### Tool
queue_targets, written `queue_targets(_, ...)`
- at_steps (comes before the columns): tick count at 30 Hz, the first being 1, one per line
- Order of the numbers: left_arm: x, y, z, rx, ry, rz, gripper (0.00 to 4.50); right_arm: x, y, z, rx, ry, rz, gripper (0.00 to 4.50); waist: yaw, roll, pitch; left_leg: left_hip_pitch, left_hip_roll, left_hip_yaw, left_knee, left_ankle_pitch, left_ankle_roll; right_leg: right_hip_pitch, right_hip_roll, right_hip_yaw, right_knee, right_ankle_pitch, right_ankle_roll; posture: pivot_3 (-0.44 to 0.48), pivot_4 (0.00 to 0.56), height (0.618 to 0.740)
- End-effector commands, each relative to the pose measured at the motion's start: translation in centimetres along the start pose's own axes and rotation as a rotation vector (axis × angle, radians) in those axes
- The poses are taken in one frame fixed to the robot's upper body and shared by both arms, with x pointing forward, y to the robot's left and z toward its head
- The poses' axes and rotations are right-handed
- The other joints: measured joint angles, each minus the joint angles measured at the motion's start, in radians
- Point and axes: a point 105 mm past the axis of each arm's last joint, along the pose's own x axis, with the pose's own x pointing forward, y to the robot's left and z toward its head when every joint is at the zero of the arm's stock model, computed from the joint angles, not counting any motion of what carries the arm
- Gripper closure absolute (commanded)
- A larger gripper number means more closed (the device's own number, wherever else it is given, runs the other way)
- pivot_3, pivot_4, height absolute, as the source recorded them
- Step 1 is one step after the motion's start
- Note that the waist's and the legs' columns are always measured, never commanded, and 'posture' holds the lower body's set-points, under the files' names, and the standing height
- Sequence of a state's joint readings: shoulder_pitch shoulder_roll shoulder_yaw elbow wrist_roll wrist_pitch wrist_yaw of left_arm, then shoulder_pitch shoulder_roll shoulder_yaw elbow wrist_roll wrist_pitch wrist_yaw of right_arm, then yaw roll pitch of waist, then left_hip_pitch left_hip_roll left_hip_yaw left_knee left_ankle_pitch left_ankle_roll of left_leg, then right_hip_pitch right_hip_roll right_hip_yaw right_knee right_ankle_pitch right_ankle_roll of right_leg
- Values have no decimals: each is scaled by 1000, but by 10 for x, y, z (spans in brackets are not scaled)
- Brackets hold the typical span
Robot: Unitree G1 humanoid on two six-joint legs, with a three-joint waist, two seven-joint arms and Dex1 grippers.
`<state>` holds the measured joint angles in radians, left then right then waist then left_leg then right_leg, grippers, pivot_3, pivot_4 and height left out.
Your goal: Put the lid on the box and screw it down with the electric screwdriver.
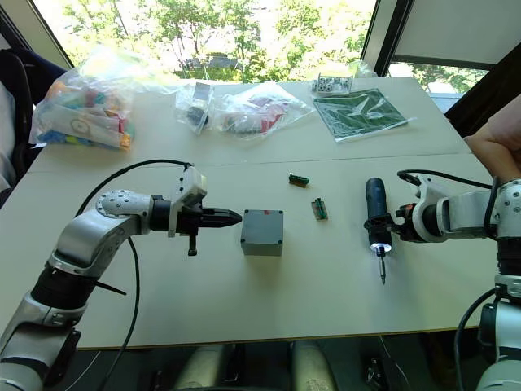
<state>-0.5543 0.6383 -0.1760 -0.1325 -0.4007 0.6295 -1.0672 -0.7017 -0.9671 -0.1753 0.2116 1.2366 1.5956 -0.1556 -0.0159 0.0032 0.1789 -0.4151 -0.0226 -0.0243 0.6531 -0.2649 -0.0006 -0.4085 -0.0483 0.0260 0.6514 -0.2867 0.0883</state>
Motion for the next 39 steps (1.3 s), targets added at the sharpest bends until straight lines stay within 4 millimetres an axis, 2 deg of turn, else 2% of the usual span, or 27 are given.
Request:
queue_targets(1,-10,10,4,34,-5,32,4500,-38,41,47,-242,-287,75,33,1,0,0,0,0,0,0,0,0,0,0,0,0,0,0,0,150,740)
queue_targets(3,-10,14,-2,32,11,40,4500,-52,84,51,-399,-409,262,33,3,0,0,-1,0,-1,-2,0,0,-1,0,0,-1,0,0,0,150,740)
queue_targets(5,-8,21,-11,46,49,72,4500,-52,115,34,-557,-454,387,33,3,-1,0,-1,1,-2,-2,0,0,-1,0,-1,-2,0,0,0,150,740)
queue_targets(9,0,20,-23,85,102,56,4500,-20,129,-8,-914,-416,310,33,10,-4,0,-2,1,-4,-1,0,0,0,-1,-2,-2,0,0,0,150,740)
queue_targets(11,3,17,-22,88,99,39,4500,-13,136,-23,-985,-398,347,33,7,-3,0,-3,-1,-3,1,0,0,0,-3,-2,-1,0,1,0,150,740)
queue_targets(16,11,9,-18,101,94,1,4500,1,149,-63,-999,-317,479,33,5,-4,0,-8,-2,-3,11,0,0,0,-6,-2,-1,4,5,0,150,740)
queue_targets(20,24,2,-17,131,98,-47,4500,10,157,-74,-958,-304,533,33,9,-4,0,-9,-2,-4,11,0,0,-1,-7,-2,-1,4,5,0,150,740)
queue_targets(23,30,3,-20,155,105,-50,4500,12,165,-84,-942,-266,587,33,9,-4,0,-9,-3,-4,11,0,0,-1,-7,-2,-1,4,5,0,150,740)
queue_targets(26,37,5,-22,196,113,-66,4500,14,168,-88,-925,-244,595,33,7,-4,0,-8,-3,-4,11,0,0,-1,-7,-3,-1,4,5,0,150,740)
queue_targets(33,56,13,-9,223,44,-61,4500,2,185,-95,-827,-223,715,33,11,-4,0,-9,-3,-4,12,0,0,-1,-7,-3,0,4,5,0,150,740)
queue_targets(36,51,24,-10,233,53,-9,4500,-6,181,-91,-818,-230,713,33,12,-4,0,-9,-4,-4,12,0,0,-1,-8,-3,0,4,5,0,150,740)
queue_targets(39,42,28,-12,239,72,0,4500,-10,173,-86,-849,-238,681,33,9,-4,0,-9,-4,-4,12,0,0,-1,-8,-3,0,4,5,0,150,740)
